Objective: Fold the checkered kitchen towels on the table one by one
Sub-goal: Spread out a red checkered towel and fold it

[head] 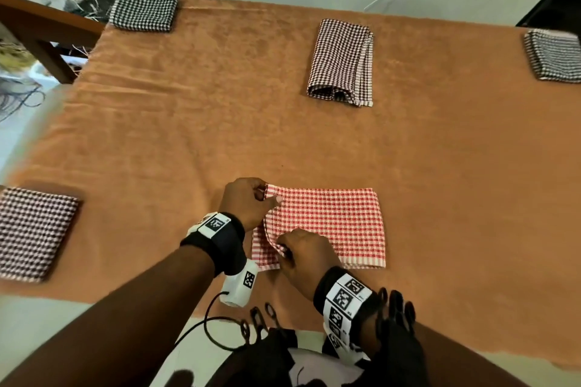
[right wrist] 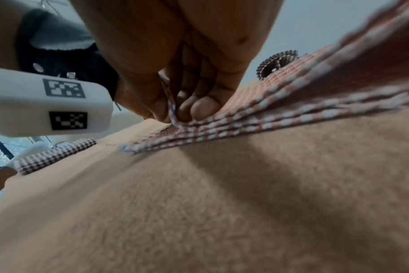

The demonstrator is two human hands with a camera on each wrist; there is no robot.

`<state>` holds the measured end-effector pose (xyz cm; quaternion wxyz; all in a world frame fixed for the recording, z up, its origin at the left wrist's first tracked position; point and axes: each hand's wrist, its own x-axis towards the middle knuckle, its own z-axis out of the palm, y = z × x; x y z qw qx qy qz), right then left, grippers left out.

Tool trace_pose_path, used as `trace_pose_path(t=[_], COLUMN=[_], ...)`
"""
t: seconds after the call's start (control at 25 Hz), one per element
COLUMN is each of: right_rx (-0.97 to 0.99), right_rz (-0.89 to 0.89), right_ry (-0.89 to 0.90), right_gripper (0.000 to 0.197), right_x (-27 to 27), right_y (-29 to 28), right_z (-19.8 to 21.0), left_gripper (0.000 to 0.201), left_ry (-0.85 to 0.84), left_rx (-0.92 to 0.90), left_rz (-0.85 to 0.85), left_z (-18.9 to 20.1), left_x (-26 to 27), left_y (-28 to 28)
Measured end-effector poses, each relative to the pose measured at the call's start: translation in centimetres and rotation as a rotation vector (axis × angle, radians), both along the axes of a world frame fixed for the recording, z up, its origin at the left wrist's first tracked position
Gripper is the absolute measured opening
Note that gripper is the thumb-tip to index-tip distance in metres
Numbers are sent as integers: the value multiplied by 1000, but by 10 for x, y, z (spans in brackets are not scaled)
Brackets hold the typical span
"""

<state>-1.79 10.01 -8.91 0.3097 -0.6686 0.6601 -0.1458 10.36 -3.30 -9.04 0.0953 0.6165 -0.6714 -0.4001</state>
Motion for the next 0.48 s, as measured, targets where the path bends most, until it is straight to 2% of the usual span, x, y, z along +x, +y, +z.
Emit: trace_pose_path(t=[0.16, 0.32, 0.48], right_rx=[10, -21, 7], right_rz=[53, 79, 138], right_ry=[50, 21, 2], right_gripper=[25, 24, 31], right_x=[11, 15, 18], right_y=[-3, -1, 4], right_z=[-1, -2, 3], left_gripper=[38, 35, 34], left_ry=[-77, -69, -141], left_rx=[-125, -153, -195], left_rz=[-108, -119, -119], left_z=[1, -1, -2], left_x=[6, 11, 17], left_y=[-5, -3, -2])
